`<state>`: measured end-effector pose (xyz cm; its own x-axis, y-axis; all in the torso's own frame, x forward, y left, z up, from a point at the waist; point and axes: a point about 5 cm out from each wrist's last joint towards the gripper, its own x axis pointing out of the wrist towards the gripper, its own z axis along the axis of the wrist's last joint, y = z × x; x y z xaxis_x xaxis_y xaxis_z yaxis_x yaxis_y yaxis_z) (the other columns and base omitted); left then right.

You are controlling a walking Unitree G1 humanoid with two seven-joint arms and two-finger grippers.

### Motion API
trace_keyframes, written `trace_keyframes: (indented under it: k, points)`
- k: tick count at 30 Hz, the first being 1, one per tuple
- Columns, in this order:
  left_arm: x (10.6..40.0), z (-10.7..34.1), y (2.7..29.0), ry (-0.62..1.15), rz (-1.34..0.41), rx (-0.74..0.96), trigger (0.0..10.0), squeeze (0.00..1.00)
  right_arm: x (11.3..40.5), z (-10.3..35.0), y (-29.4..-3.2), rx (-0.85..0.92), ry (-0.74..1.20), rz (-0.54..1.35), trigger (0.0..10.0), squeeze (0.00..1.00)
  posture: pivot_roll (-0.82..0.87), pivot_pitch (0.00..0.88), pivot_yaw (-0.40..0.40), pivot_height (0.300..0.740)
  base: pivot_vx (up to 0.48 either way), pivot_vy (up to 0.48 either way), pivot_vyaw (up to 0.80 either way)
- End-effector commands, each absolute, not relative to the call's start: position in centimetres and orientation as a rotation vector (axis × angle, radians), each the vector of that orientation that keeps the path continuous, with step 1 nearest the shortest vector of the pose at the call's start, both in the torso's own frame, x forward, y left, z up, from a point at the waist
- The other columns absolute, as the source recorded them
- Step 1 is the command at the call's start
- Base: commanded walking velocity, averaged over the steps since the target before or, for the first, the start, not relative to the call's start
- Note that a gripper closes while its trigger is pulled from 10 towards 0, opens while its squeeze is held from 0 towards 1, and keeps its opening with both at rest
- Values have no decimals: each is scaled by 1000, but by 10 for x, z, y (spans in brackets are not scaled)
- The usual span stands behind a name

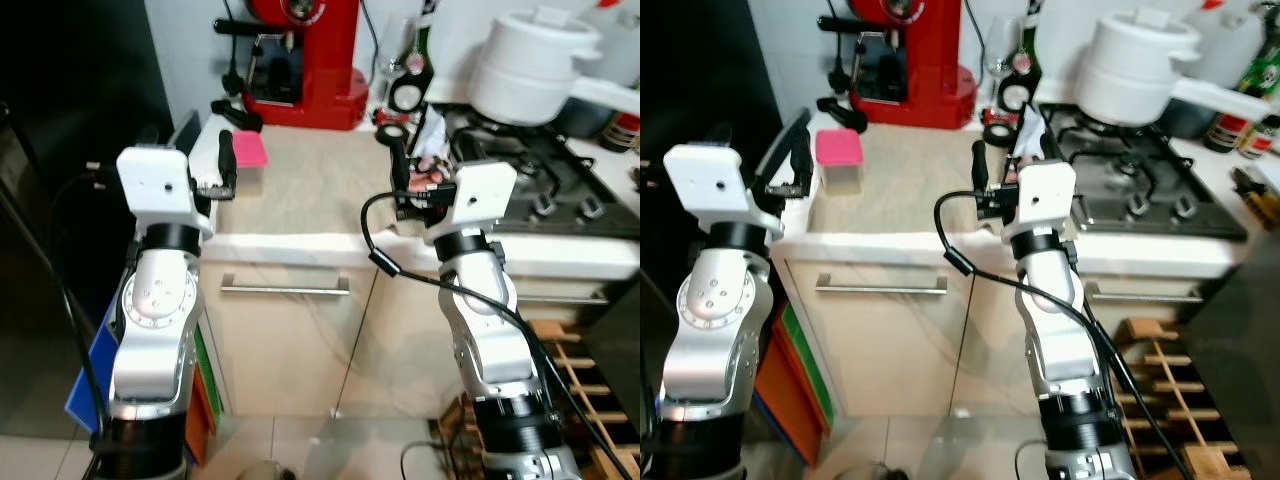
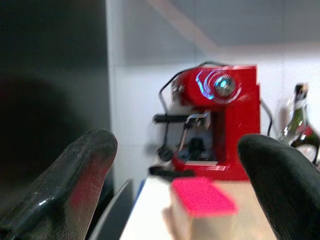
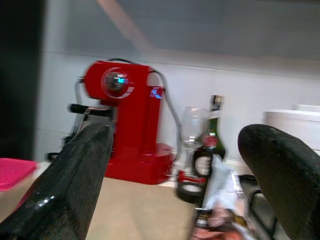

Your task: Restocking fridge

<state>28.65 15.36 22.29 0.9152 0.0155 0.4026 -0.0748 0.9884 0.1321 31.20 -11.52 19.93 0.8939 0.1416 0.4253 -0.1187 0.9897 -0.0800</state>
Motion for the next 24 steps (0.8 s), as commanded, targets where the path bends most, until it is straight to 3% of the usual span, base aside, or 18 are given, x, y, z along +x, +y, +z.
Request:
trace_keyframes:
  k: [1, 13, 24]
  points:
    - [288, 222, 151, -388, 41, 172, 10000, 0, 313, 196, -116, -36, -419, 130, 10000, 0, 71, 0, -25, 740, 0, 0, 0]
    - [282, 221, 145, -377, -37, 109, 10000, 0, 313, 188, -106, -11, -359, 149, 10000, 0, 73, 0, -7, 740, 382, -60, 0]
    - [284, 243, 150, -483, 4, 102, 10000, 0, 315, 223, -112, -47, -508, 97, 10000, 0, 64, 0, -13, 740, 407, -185, 663]
